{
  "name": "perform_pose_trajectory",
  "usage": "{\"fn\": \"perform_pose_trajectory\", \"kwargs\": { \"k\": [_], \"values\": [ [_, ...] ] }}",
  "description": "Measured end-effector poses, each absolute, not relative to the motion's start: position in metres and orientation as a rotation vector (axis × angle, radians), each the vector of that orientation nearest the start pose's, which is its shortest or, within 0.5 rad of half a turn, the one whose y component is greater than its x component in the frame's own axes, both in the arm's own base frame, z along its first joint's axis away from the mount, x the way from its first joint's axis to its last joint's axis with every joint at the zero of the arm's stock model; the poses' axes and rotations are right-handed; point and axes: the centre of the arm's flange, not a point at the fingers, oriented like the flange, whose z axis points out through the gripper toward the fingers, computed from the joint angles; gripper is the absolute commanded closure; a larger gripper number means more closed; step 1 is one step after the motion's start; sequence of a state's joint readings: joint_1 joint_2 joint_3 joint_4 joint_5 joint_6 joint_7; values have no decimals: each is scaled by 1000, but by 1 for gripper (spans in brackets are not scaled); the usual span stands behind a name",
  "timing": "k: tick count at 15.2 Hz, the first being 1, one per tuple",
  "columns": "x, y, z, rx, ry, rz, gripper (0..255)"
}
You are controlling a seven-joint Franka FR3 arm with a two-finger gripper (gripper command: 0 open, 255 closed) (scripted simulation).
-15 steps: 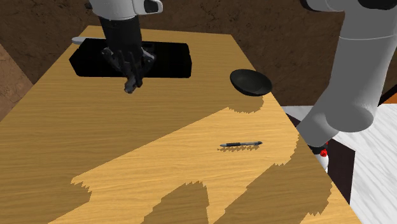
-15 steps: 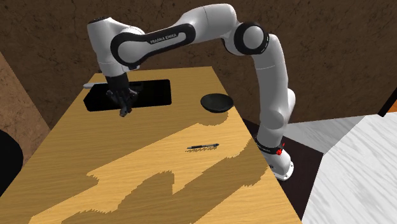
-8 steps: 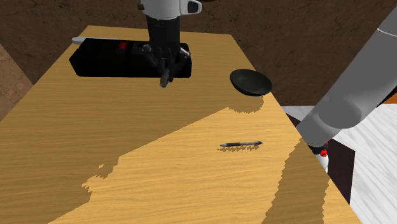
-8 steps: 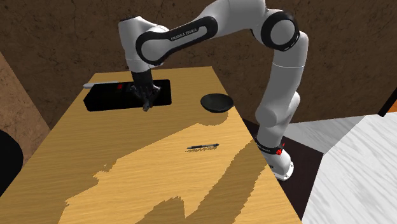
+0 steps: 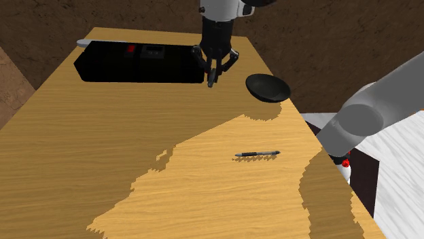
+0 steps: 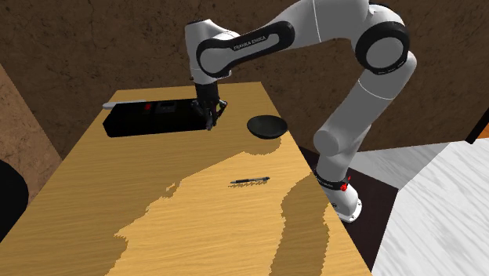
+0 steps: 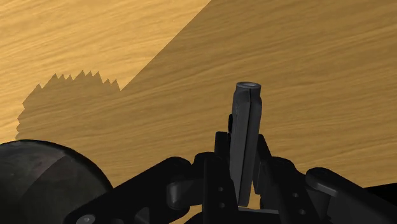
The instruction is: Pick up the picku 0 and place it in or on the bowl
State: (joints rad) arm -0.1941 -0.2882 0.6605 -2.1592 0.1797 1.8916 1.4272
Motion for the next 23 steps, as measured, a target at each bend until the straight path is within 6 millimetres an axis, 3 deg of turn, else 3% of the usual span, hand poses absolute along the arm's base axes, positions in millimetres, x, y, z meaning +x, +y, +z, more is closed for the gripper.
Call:
{"fn": "perform_pose_trajectory", "kwargs": {
  "k": [18,23],
  "values": [
    [320,30,488,-2746,1581,23,255],
    [309,18,466,-2748,1578,24,255]
  ]
}}
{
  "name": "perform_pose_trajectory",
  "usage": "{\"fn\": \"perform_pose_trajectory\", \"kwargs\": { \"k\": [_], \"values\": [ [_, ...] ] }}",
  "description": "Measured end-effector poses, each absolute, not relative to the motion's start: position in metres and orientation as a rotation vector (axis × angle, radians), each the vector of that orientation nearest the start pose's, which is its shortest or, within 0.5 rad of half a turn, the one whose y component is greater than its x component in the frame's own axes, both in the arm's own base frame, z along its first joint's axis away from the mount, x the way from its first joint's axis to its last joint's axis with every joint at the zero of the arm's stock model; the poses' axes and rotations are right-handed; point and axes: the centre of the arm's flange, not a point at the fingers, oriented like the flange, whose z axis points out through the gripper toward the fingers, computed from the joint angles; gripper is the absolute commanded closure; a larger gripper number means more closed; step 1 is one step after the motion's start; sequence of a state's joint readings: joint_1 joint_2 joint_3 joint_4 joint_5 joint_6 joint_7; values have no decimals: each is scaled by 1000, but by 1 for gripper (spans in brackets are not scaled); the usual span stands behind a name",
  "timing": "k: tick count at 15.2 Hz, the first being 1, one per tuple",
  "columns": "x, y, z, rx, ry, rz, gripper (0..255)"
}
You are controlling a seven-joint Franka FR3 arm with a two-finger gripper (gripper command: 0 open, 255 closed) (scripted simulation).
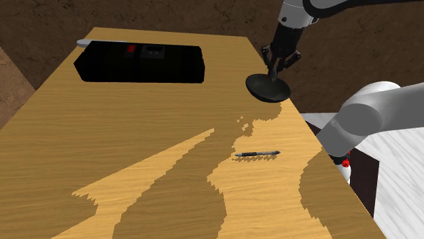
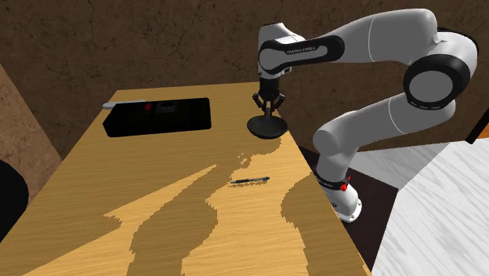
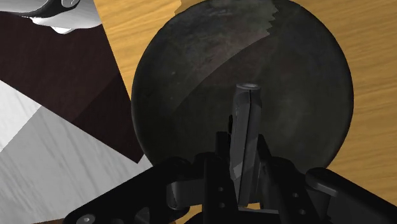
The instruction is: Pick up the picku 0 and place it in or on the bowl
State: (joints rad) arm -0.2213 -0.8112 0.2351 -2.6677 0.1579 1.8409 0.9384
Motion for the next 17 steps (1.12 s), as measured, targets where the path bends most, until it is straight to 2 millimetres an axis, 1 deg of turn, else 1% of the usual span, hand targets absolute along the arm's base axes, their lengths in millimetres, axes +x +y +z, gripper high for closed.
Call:
{"fn": "perform_pose_trajectory", "kwargs": {
  "k": [8,14,15,17],
  "values": [
    [309,17,427,-2748,1578,24,255],
    [310,17,423,-2748,1578,24,255],
    [310,17,423,-2748,1578,24,0],
    [310,17,423,-2748,1578,24,0]
  ]
}}
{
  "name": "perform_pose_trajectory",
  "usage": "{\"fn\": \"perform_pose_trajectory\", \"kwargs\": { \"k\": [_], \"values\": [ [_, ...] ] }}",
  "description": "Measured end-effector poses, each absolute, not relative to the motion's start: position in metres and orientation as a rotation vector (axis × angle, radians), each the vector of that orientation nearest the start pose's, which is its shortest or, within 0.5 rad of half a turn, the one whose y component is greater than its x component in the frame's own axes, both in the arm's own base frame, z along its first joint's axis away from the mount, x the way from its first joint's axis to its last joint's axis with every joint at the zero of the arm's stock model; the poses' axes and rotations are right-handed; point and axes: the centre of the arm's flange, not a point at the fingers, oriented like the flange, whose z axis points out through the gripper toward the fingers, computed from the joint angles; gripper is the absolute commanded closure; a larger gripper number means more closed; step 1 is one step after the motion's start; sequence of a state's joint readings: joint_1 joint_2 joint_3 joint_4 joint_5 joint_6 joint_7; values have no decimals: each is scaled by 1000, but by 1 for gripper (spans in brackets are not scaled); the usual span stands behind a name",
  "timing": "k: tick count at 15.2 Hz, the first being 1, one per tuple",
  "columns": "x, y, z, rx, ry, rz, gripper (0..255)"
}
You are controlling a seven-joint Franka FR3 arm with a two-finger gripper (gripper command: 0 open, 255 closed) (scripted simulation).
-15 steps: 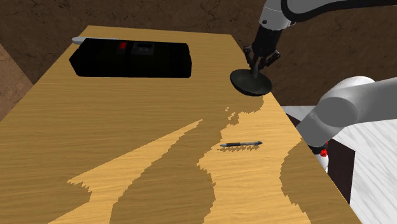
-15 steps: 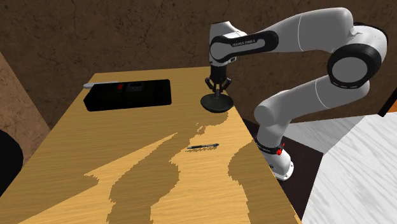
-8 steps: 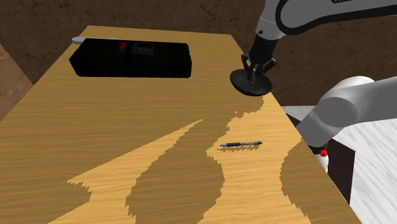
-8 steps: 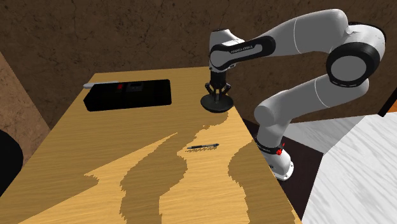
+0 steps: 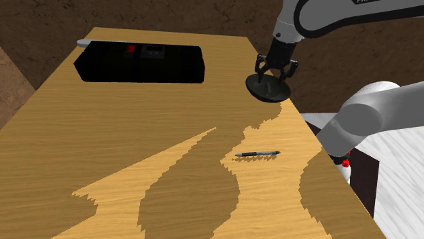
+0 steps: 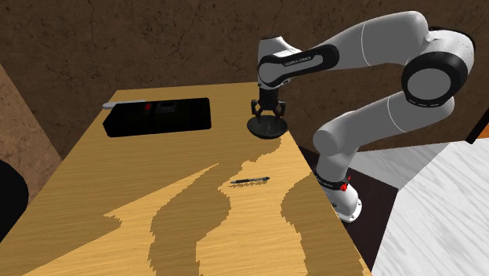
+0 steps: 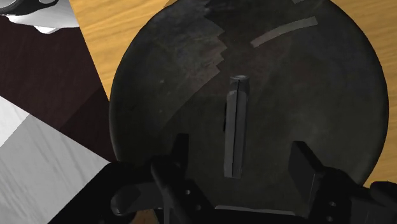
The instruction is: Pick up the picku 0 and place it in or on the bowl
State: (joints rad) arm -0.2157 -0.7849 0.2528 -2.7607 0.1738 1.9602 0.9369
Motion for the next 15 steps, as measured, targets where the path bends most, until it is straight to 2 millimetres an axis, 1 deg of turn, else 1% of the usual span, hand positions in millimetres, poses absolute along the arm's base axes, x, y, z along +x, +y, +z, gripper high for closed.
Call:
{"fn": "perform_pose_trajectory", "kwargs": {
  "k": [4,6,7,8,9,11,15],
  "values": [
    [310,17,424,-2748,1578,24,0],
    [311,17,437,-2748,1578,23,0],
    [310,19,449,-2747,1577,20,0],
    [310,18,462,-2747,1577,21,0],
    [310,18,467,-2747,1577,22,0],
    [311,18,472,-2747,1578,23,0],
    [311,18,473,-2748,1578,24,0]
  ]
}}
